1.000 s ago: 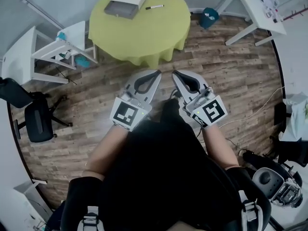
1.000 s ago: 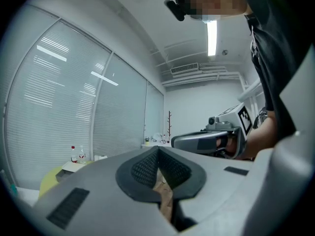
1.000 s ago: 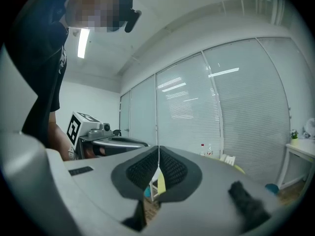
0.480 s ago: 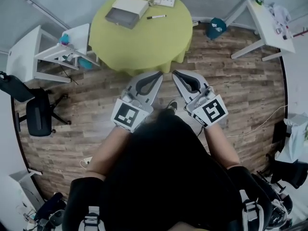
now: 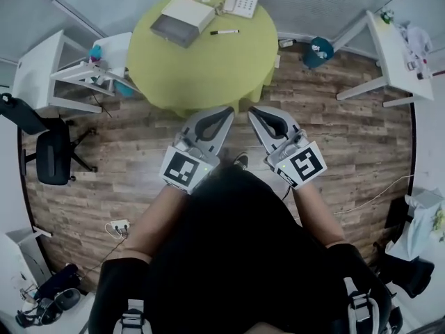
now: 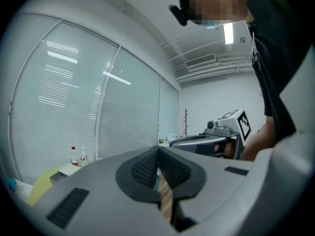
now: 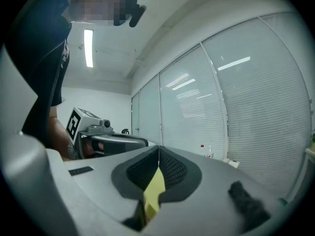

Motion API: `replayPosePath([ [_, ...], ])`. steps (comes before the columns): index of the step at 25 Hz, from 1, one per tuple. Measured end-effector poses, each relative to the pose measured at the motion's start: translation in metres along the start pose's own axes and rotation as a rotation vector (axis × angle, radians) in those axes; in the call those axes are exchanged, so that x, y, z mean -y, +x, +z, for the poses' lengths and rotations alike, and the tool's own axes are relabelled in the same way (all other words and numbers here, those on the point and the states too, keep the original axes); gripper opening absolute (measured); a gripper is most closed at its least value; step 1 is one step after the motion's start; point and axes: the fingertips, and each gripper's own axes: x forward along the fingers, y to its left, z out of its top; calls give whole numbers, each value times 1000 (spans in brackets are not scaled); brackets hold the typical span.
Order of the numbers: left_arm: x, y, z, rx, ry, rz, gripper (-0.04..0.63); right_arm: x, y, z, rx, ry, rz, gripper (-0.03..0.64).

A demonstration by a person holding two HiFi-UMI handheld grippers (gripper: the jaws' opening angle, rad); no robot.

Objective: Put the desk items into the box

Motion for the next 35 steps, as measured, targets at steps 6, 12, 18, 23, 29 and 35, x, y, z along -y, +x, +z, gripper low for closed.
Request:
replayPosePath([
  [6, -2, 26, -1, -8, 18, 40, 11, 24, -4, -8, -10, 16, 36, 17],
  [12, -11, 41, -9, -25, 9, 51, 11, 40, 5, -12, -7, 20, 53, 17],
  [18, -41, 60, -10, 8, 10, 40, 11, 61, 30, -14, -21, 6, 58, 17],
  [23, -81, 79, -8, 9, 3, 36, 11, 88, 63, -11, -40, 9, 49, 17],
  [29, -134, 100, -10, 8, 20, 23, 11, 119, 112, -10, -70, 2, 47, 17],
  [35, -191, 109, -9, 6, 25, 6, 11, 138, 169, -7, -88, 1, 38, 17],
])
